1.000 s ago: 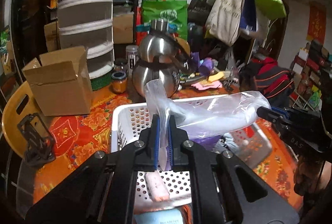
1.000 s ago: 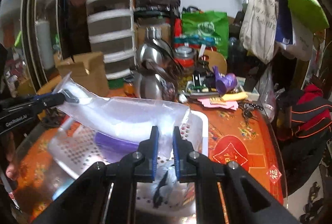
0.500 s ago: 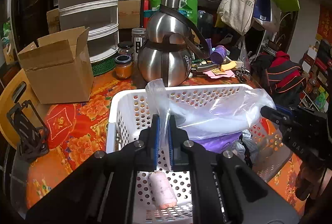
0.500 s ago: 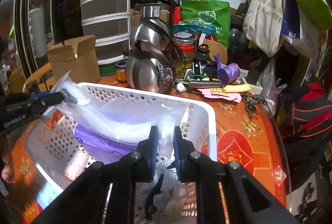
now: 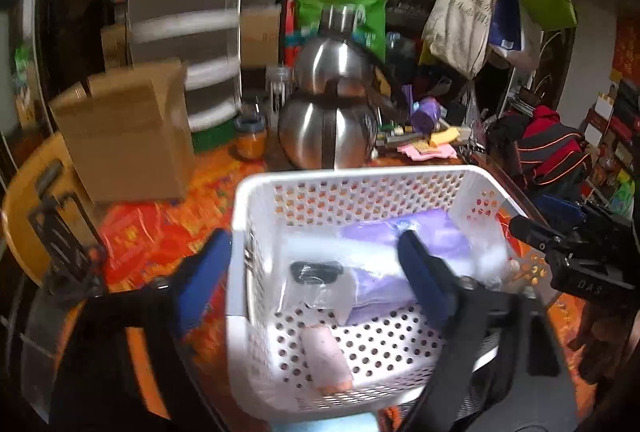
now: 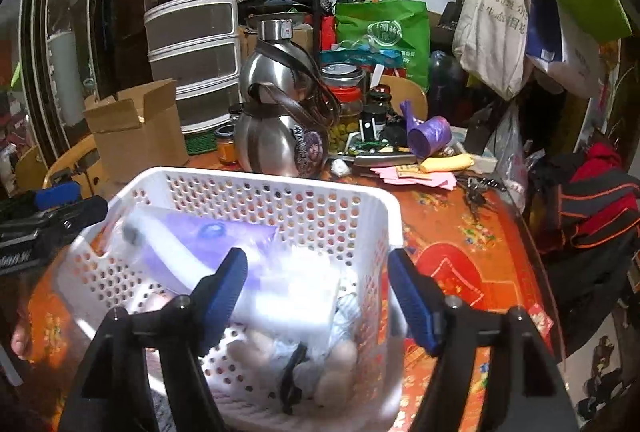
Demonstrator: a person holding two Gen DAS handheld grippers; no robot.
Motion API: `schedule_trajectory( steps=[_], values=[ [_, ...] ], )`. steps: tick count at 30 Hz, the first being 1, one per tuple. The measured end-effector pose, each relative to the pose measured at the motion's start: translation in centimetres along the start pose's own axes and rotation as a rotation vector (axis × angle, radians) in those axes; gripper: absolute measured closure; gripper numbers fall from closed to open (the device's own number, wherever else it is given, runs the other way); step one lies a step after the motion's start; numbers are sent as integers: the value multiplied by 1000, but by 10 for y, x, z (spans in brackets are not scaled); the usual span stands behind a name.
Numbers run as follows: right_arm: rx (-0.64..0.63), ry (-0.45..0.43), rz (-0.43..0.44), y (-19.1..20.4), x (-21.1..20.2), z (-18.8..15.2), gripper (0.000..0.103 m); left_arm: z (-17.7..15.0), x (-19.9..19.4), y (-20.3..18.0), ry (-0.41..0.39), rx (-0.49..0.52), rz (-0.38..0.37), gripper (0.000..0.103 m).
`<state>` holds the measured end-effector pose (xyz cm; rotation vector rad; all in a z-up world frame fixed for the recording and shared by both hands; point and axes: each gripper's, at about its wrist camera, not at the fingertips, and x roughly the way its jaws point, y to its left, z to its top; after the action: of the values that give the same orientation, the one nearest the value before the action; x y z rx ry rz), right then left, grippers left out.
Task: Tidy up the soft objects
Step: 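Move both open tools from the basket to the grey knit gloves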
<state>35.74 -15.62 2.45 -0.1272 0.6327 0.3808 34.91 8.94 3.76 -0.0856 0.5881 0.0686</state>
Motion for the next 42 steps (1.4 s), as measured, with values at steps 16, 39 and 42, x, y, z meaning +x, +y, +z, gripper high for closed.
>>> schedule_trajectory(
  steps=[16, 39, 42],
  values=[
    [32, 9, 70, 8, -16, -12, 26, -15, -13, -8, 8, 39, -3, 12],
    [130, 10, 85, -14, -100, -135, 18, -137, -80, -46, 50, 21, -86, 12],
    [138, 64, 89, -17, -87, -152, 18, -151, -66, -57, 97, 42, -89, 12]
  ],
)
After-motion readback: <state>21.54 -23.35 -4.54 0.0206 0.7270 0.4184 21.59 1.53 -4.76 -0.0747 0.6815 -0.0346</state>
